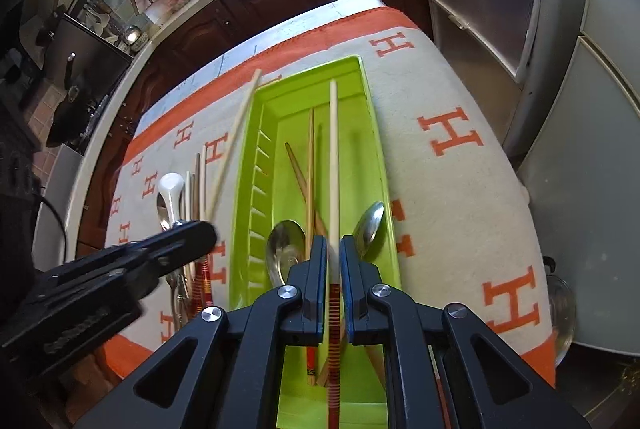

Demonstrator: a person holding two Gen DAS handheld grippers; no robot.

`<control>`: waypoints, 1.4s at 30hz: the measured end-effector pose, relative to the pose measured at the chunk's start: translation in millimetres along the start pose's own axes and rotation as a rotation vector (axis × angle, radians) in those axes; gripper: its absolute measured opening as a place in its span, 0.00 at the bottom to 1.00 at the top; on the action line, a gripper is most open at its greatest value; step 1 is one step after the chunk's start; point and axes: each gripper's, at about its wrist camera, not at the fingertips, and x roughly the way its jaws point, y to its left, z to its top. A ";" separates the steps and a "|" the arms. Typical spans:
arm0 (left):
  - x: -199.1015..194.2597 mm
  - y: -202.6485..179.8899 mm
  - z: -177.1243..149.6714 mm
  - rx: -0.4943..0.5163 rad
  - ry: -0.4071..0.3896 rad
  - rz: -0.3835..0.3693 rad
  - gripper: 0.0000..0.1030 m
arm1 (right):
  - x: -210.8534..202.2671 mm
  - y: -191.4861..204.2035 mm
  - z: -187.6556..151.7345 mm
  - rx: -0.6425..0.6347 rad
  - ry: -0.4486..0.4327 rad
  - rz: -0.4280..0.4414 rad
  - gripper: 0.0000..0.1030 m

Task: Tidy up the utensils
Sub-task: 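Carry both red-striped chopsticks to the green tray and lower them inside, then open both tools to release the chopsticks and move back to the pile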

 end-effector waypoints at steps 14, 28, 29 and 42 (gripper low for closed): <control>7.6 16.5 -14.5 0.007 0.026 0.063 0.20 | -3.0 8.5 -1.2 0.032 -0.042 0.001 0.35; -40.4 63.9 -40.8 -0.043 -0.101 0.182 0.37 | 0.6 42.7 -21.9 -0.045 -0.003 -0.001 0.34; -43.6 69.1 -42.6 -0.050 -0.109 0.192 0.38 | 0.4 46.8 -23.5 -0.053 -0.001 0.000 0.34; -74.8 126.2 -67.9 -0.114 -0.168 0.266 0.48 | 0.5 109.6 -38.0 -0.175 0.035 0.004 0.34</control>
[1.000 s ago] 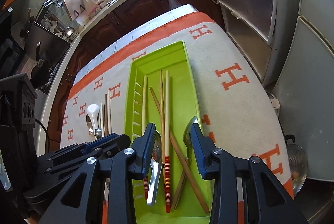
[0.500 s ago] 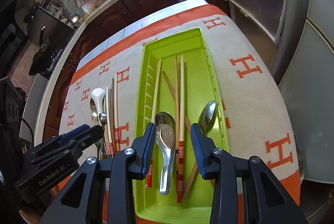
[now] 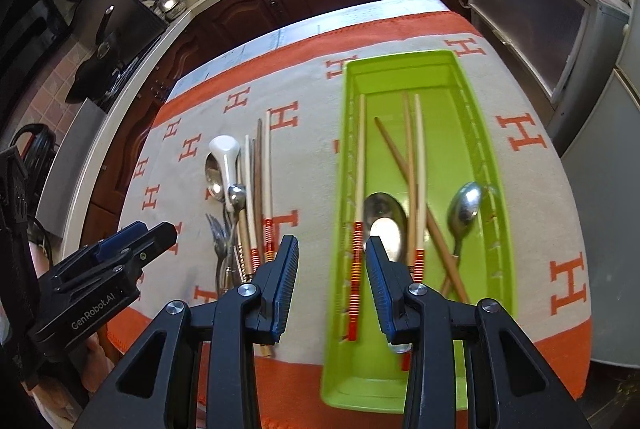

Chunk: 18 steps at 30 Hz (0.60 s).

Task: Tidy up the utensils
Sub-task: 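Open both tools to release the chopsticks and move back to the pile, then grasp a silver fork with the right tool from the pile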

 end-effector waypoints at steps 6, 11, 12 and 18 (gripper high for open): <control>4.1 37.7 -5.3 -0.047 0.013 0.021 0.48 | 5.6 32.9 0.1 -0.063 0.018 0.013 0.34; 13.2 62.0 -10.0 -0.083 0.037 0.011 0.47 | 17.8 52.0 4.2 -0.108 0.039 0.026 0.34; 15.5 66.3 -11.2 -0.091 0.044 0.002 0.44 | 21.1 56.5 5.0 -0.118 0.046 0.030 0.34; 27.6 76.7 -13.7 -0.108 0.069 -0.027 0.41 | 43.5 75.3 9.2 -0.166 0.083 0.039 0.32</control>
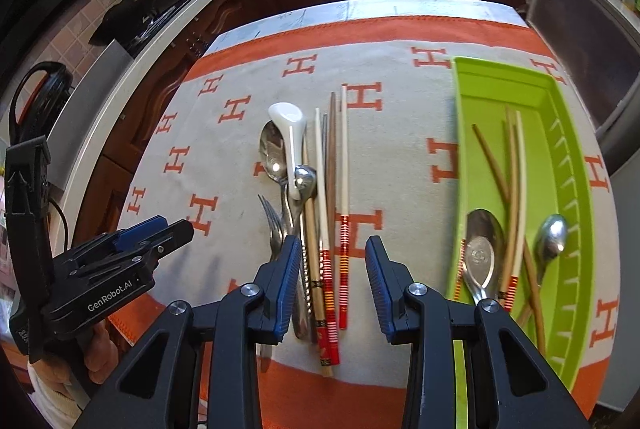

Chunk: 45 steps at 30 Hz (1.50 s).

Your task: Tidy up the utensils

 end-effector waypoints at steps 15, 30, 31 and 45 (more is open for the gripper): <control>15.7 12.8 -1.4 -0.005 0.030 -0.026 0.41 | 57.7 55.9 -13.0 -0.128 0.076 0.065 0.16; 27.2 50.7 -3.4 -0.072 0.047 -0.044 0.41 | 96.5 73.2 0.5 -0.188 0.034 -0.085 0.06; 27.7 51.8 -3.3 -0.072 0.048 -0.047 0.41 | 96.5 74.6 0.3 -0.194 0.028 -0.094 0.06; 32.1 33.6 0.9 -0.034 0.060 -0.080 0.41 | 46.9 34.1 11.6 0.002 -0.007 0.057 0.02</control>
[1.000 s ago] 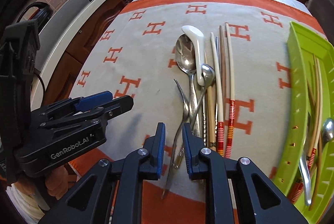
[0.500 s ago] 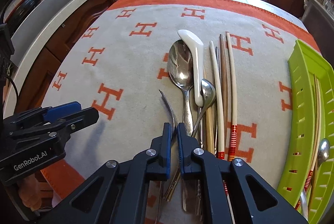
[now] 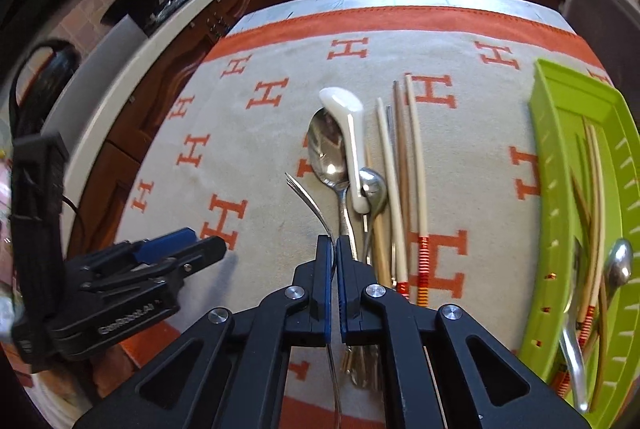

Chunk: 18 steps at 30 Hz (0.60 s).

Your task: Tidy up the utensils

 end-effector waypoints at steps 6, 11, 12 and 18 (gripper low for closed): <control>5.7 -14.4 17.5 -0.006 -0.005 -0.050 0.41 | -49.3 -41.9 3.8 0.113 -0.060 0.033 0.02; 7.0 -28.3 35.0 -0.004 -0.008 -0.078 0.41 | -93.2 -86.9 11.4 0.198 -0.141 -0.031 0.02; 6.8 -32.2 39.3 -0.001 -0.011 -0.082 0.41 | -100.5 -97.9 13.0 0.218 -0.152 -0.047 0.02; 11.0 -51.2 62.0 0.000 -0.009 -0.120 0.41 | -112.5 -154.1 18.5 0.289 -0.156 -0.143 0.02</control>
